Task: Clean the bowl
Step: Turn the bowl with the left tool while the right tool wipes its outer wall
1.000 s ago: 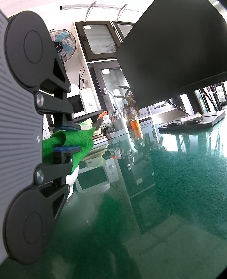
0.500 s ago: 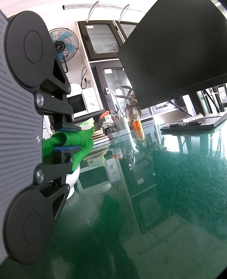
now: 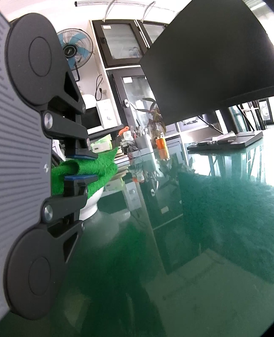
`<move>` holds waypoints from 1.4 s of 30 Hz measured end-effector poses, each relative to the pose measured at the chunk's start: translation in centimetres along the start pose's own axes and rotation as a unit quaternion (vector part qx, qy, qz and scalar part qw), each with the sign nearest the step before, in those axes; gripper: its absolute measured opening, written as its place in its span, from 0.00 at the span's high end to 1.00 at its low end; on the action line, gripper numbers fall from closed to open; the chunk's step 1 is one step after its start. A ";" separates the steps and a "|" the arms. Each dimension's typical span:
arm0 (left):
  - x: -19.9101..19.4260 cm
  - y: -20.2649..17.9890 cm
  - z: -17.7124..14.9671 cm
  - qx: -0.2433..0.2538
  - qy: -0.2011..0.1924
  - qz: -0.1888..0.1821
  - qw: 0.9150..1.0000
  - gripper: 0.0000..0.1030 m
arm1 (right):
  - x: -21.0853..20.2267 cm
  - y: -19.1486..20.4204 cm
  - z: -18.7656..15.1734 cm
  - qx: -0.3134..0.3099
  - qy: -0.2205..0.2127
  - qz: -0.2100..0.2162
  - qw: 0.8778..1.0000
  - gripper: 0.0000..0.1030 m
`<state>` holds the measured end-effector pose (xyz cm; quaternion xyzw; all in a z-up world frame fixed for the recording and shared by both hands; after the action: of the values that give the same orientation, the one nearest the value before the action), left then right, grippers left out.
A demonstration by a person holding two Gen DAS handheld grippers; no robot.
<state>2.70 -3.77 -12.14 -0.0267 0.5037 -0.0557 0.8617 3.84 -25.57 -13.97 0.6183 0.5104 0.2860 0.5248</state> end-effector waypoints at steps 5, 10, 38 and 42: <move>0.1 0.0 0.0 0.000 -0.001 0.001 1.000 0.42 | 2.4 0.4 0.8 -0.005 0.001 0.000 1.000 0.86; 0.1 -0.1 0.1 0.021 0.001 -0.008 1.000 0.42 | 0.6 -0.5 0.4 0.007 0.000 -0.003 1.000 0.85; -1.5 1.6 -0.1 0.002 0.028 0.011 1.000 0.78 | -1.5 -1.3 0.5 0.025 -0.003 -0.016 1.000 0.83; -1.3 0.8 0.1 0.030 0.028 0.022 0.999 0.76 | -0.6 -1.0 1.0 0.021 -0.007 -0.021 1.000 0.83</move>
<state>2.26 -2.81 -11.05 0.0118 0.5264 -0.0520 0.8486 4.23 -26.62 -15.12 0.6207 0.5253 0.2597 0.5210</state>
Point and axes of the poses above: each gripper's, at about its wrist camera, not at the fingertips, and x roughly the way its jaws point, y to its left, z to its top, the point moved 6 cm from there along x, roughly the way its jaws point, and after that the axes turned 3 degrees about -y, right-handed, at the moved point
